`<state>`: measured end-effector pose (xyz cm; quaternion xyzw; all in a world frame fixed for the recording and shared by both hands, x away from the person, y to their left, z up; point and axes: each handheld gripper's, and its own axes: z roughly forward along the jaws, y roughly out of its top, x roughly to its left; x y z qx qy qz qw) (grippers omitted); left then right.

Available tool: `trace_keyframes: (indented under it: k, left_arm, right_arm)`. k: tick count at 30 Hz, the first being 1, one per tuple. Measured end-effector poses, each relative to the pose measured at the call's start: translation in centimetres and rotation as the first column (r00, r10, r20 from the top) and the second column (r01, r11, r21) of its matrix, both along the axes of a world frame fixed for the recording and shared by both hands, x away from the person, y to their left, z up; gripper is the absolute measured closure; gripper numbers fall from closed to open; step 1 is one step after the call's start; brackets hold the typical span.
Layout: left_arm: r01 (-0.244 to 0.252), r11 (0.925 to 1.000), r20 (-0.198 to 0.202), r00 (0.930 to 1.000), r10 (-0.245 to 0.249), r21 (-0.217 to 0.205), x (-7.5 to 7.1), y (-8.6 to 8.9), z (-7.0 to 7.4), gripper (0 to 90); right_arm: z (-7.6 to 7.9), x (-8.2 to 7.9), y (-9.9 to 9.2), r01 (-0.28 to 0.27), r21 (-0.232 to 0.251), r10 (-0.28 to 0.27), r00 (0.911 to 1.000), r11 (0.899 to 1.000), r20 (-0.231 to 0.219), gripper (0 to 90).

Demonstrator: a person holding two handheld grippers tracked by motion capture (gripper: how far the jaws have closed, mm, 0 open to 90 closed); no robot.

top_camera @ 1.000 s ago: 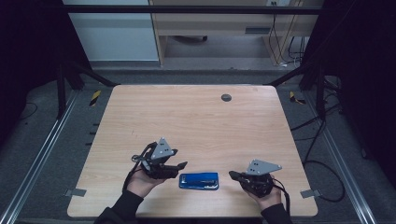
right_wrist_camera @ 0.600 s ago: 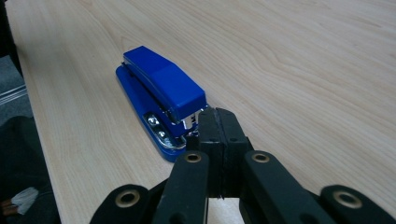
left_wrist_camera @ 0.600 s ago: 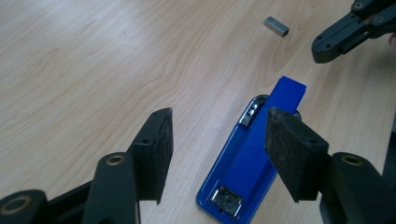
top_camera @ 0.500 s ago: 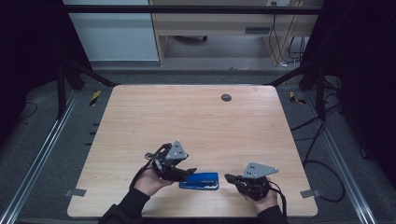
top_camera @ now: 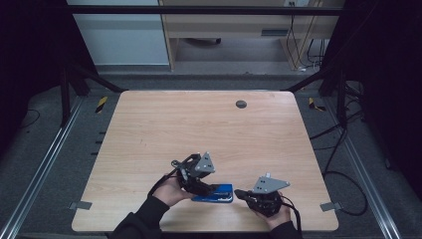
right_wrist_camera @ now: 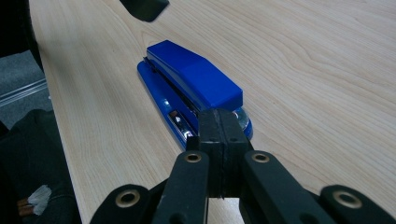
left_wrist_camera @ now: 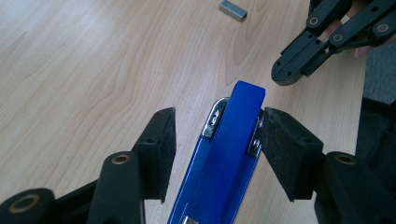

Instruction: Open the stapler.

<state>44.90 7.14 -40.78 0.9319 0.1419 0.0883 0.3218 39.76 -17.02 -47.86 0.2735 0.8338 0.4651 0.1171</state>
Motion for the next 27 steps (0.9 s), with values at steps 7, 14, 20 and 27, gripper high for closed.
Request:
trace_keyframes:
  k: [7, 14, 20, 27]
  left_arm:
    - [0.062, 0.9956, -0.019, 0.998, -0.06, 0.071, 0.3, -1.2, -0.8, 47.0]
    - [0.098, 0.986, -0.028, 0.995, -0.095, 0.135, 0.4, -2.2, -1.9, 49.0]
    - [0.127, 0.9764, -0.043, 0.9917, -0.121, 0.175, 0.7, -2.9, -2.3, 51.1]
    - [0.173, 0.9629, -0.073, 0.9843, -0.161, 0.208, 1.1, -3.5, -2.9, 54.3]
  right_arm:
    - [-0.4, 0.1, 0.4, -0.008, -0.01, 0.008, 0.9999, 1.0, -0.008, 90.0]
    - [-0.7, 0.1, 0.6, -0.013, -0.023, 0.013, 0.9997, 1.0, -0.019, 90.0]
    - [-1.0, 0.1, 1.0, -0.019, -0.038, 0.018, 0.9994, 0.999, -0.03, 90.0]
    - [-1.2, 0.1, 1.4, -0.028, -0.049, 0.027, 0.9992, 0.998, -0.028, 90.0]
